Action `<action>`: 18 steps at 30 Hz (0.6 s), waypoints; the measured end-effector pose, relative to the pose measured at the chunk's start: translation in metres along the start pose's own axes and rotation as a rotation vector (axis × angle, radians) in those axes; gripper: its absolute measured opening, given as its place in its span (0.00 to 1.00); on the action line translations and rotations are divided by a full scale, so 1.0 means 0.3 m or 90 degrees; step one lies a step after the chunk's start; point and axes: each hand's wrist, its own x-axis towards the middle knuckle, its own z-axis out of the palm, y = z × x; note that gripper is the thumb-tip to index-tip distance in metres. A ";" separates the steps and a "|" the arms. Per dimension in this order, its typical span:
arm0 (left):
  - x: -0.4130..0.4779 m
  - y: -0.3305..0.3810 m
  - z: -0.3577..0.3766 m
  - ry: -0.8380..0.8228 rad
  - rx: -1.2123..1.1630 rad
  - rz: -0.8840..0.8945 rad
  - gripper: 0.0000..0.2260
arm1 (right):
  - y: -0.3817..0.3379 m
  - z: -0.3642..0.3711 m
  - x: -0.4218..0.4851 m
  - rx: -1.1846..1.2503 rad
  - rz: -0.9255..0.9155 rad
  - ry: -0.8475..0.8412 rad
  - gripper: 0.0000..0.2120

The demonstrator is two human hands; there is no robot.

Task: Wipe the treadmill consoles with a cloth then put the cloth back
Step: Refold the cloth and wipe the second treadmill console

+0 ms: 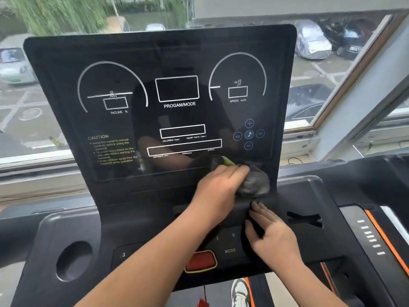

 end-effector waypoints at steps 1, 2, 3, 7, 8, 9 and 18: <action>-0.035 -0.033 -0.023 0.011 0.015 -0.003 0.29 | -0.016 0.002 0.000 -0.009 0.014 0.002 0.15; -0.073 -0.066 -0.047 0.018 0.026 -0.017 0.30 | -0.029 0.006 0.000 -0.019 0.022 0.003 0.14; -0.111 -0.100 -0.071 0.024 0.030 -0.039 0.30 | -0.042 0.008 0.002 -0.027 0.032 0.005 0.14; -0.254 -0.223 -0.170 0.050 0.046 -0.137 0.34 | -0.107 -0.015 0.011 0.011 0.089 -0.019 0.20; -0.289 -0.253 -0.193 0.056 0.048 -0.154 0.33 | -0.127 -0.022 0.012 0.032 0.105 -0.023 0.22; -0.319 -0.280 -0.217 0.062 0.047 -0.167 0.33 | -0.151 -0.027 0.013 0.052 0.118 -0.022 0.23; -0.547 -0.435 -0.475 0.349 -0.184 -0.463 0.19 | -0.335 -0.024 -0.004 0.191 0.131 0.024 0.14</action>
